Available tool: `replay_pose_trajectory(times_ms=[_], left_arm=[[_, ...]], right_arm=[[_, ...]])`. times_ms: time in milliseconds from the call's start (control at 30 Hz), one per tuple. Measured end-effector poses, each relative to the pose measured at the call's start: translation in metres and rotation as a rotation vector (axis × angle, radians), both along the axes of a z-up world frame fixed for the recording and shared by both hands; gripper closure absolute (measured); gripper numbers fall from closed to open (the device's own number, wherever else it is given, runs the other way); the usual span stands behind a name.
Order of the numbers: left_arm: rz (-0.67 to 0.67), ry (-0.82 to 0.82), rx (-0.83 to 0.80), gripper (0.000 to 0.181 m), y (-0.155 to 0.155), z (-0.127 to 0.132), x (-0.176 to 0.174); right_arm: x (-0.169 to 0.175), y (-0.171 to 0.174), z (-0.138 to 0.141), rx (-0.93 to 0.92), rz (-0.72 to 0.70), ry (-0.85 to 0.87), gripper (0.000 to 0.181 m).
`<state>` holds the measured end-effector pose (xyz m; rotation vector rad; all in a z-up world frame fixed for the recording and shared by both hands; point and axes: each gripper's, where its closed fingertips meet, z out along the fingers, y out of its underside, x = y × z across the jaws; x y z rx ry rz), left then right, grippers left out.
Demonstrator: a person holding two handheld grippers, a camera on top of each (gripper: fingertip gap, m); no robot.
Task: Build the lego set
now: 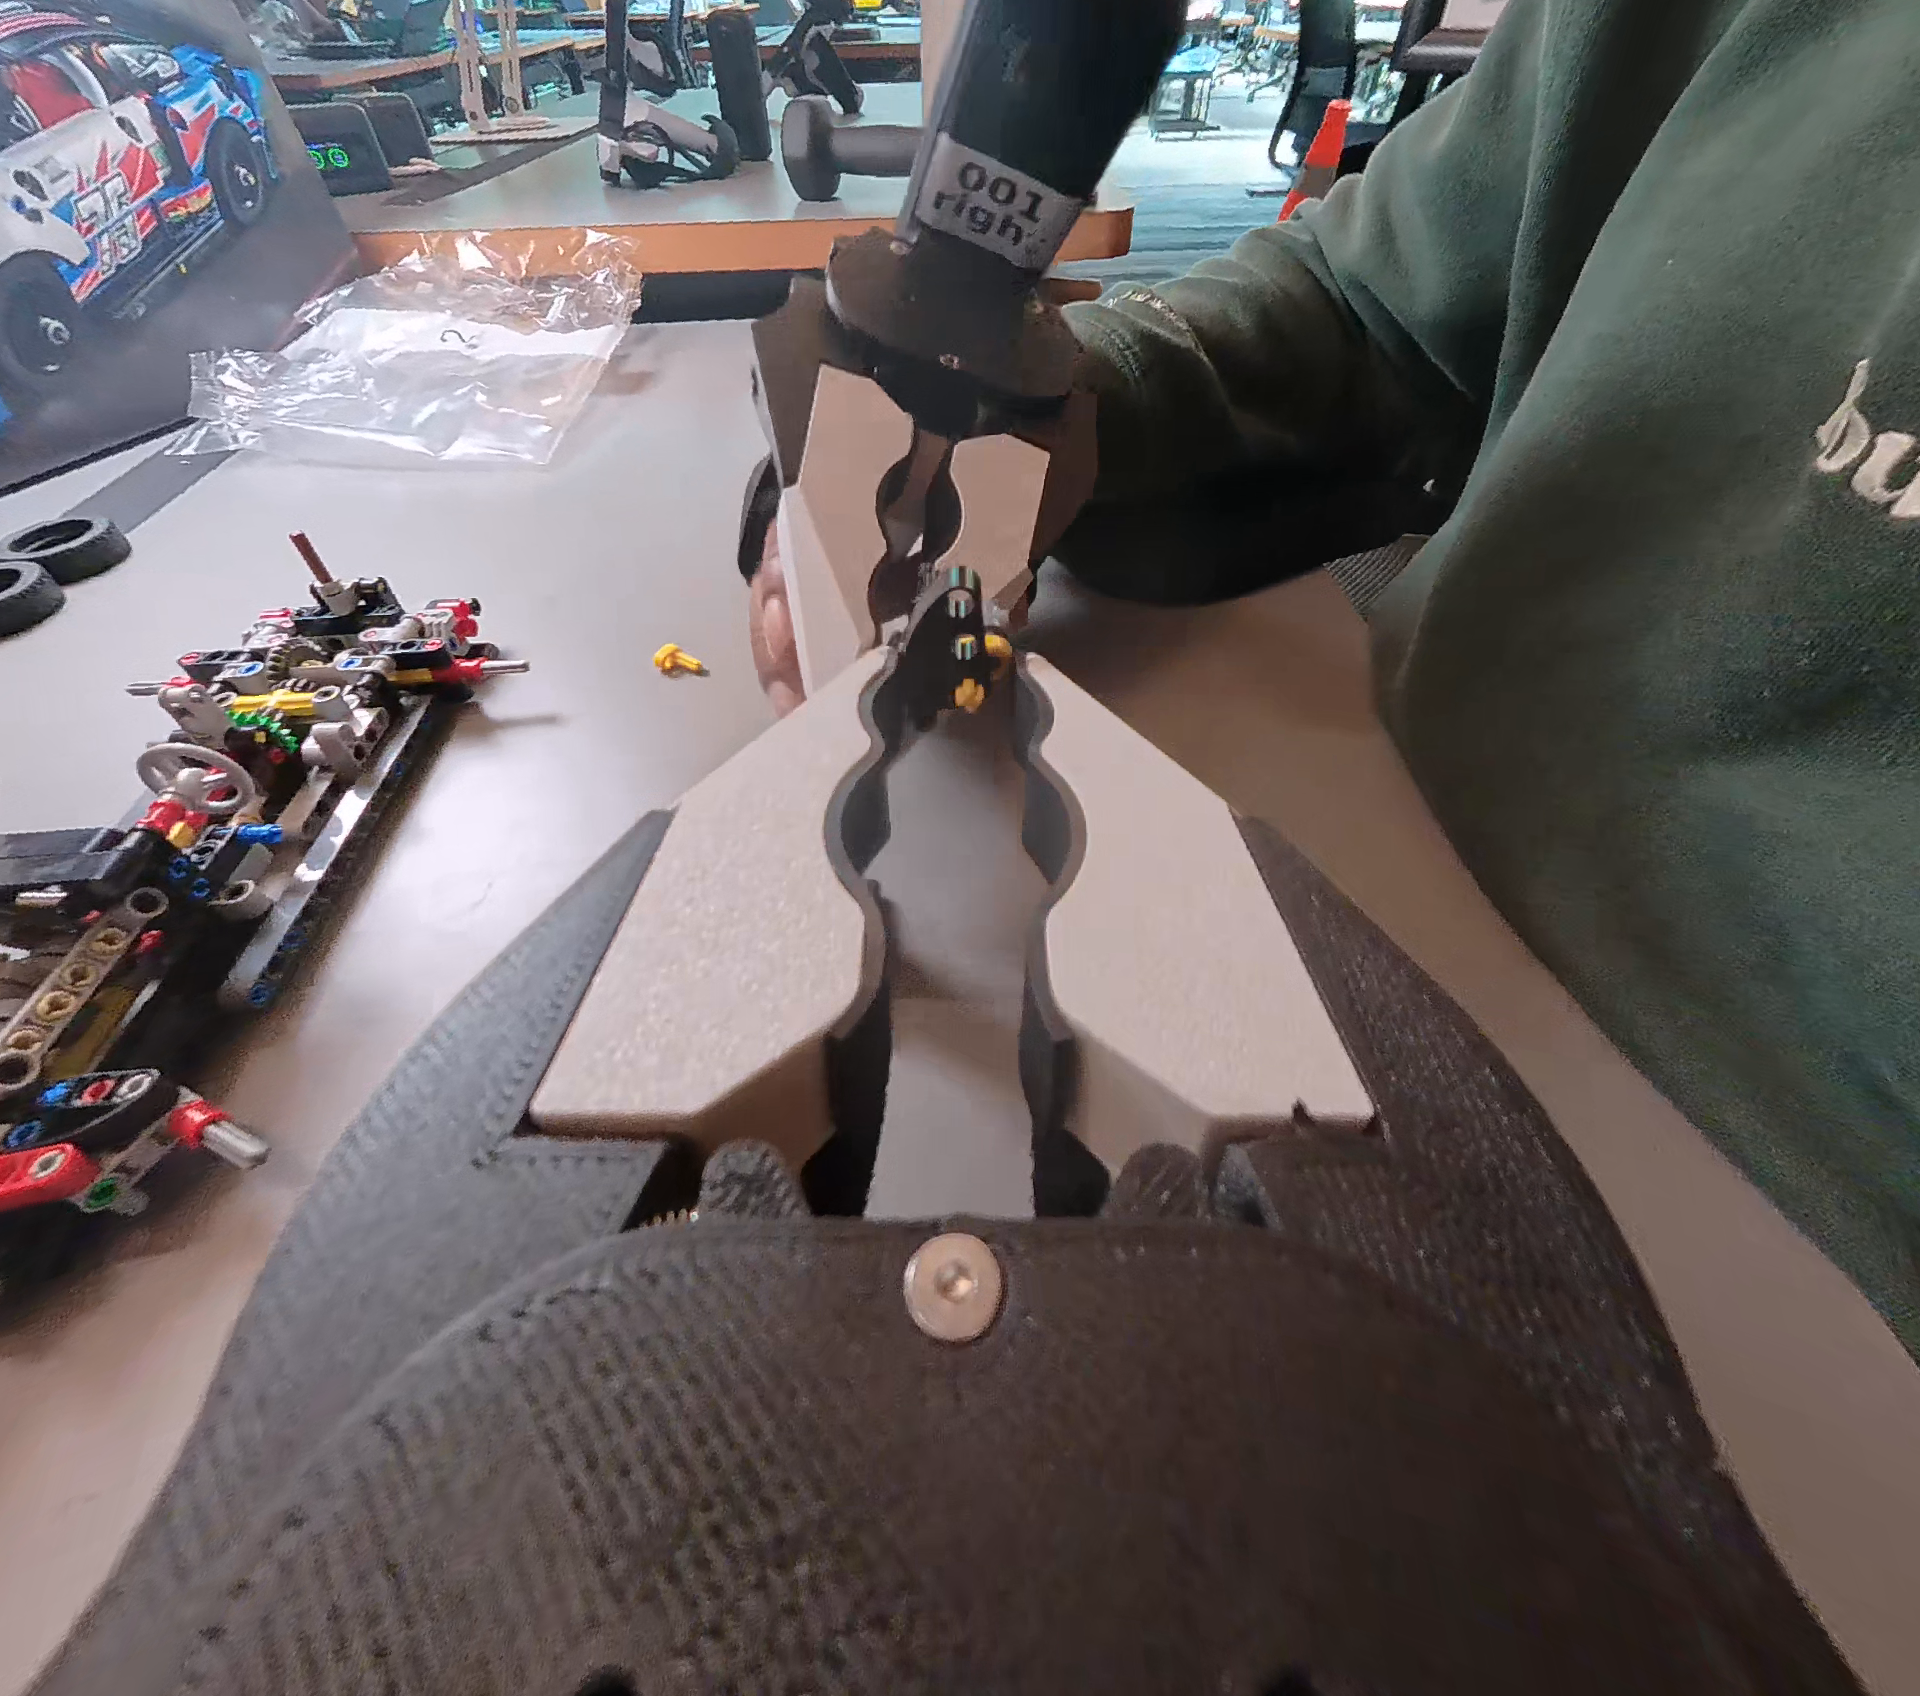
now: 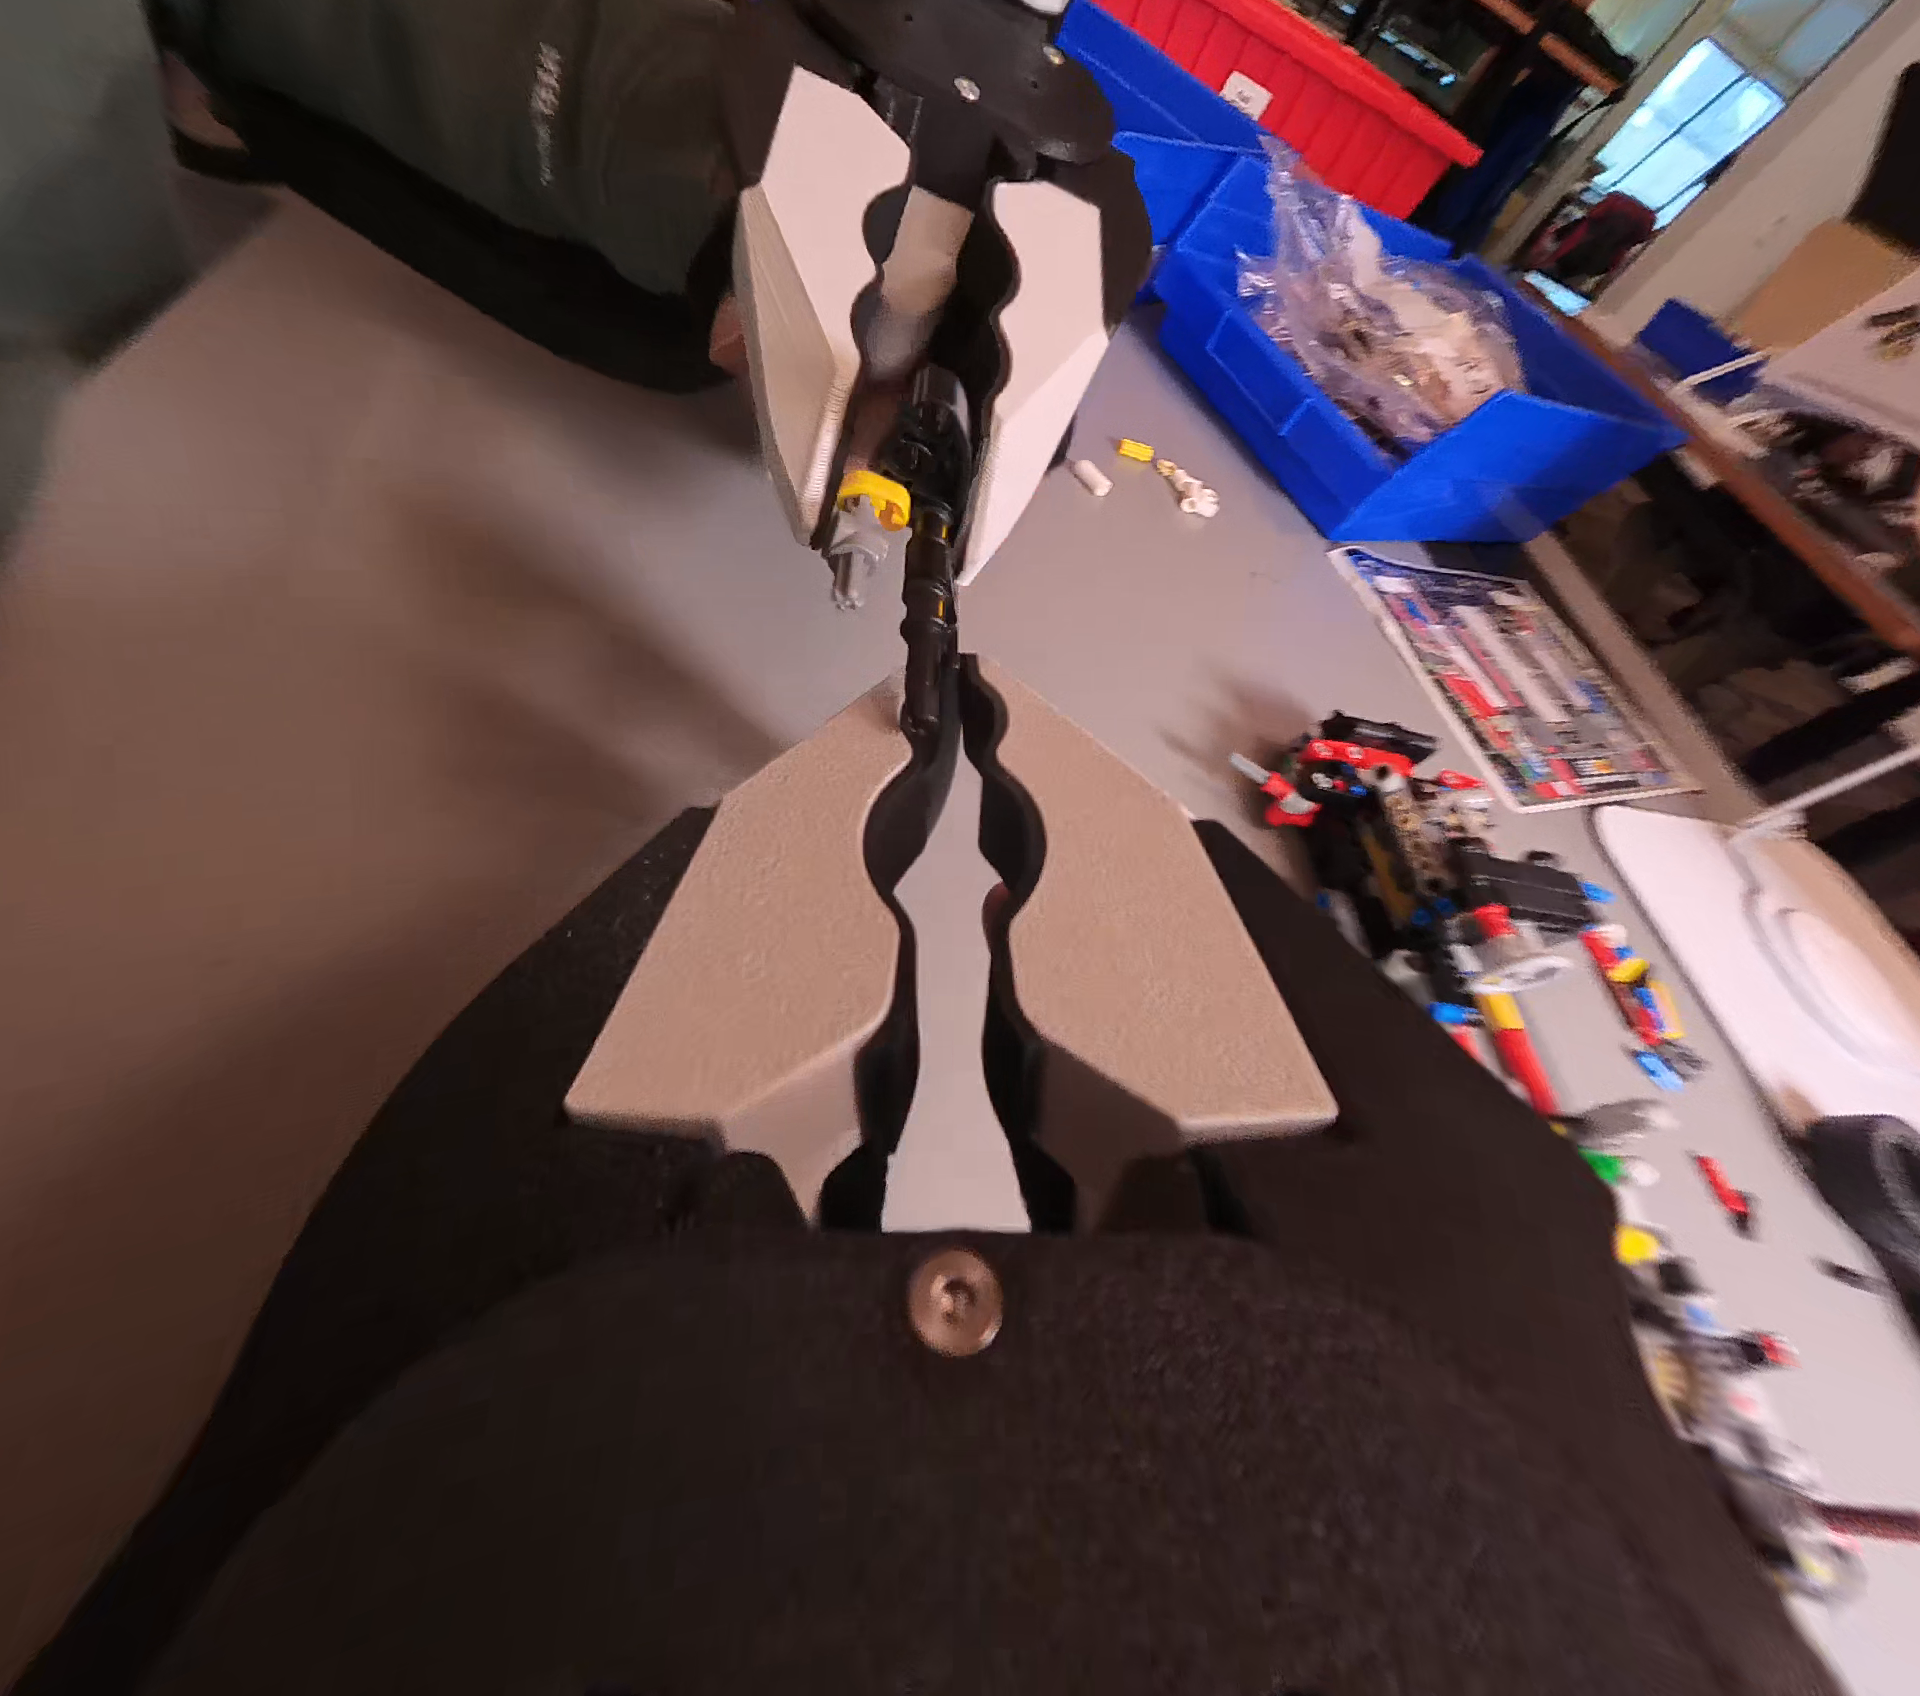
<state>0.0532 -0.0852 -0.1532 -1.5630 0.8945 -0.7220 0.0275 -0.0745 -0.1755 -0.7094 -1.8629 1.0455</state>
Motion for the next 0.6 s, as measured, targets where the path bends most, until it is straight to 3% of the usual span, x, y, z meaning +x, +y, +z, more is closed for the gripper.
replay_pose_trajectory(times_ms=[133,233,400,600], left_arm=[[0.035,0.079,0.017,0.163,0.004,-0.009,-0.006],[0.035,0.105,0.006,0.163,0.005,-0.015,-0.008],[0.029,0.154,0.019,0.163,0.003,-0.019,-0.007],[0.081,0.135,-0.010,0.163,0.011,-0.018,-0.020]], right_arm=[[-0.007,0.011,-0.005,0.224,-0.051,0.075,0.181],[-0.009,0.014,-0.009,0.285,-0.060,0.089,0.181],[-0.008,0.013,-0.012,0.281,-0.054,0.071,0.180],[0.002,0.034,-0.013,0.074,-0.098,-0.093,0.166]])
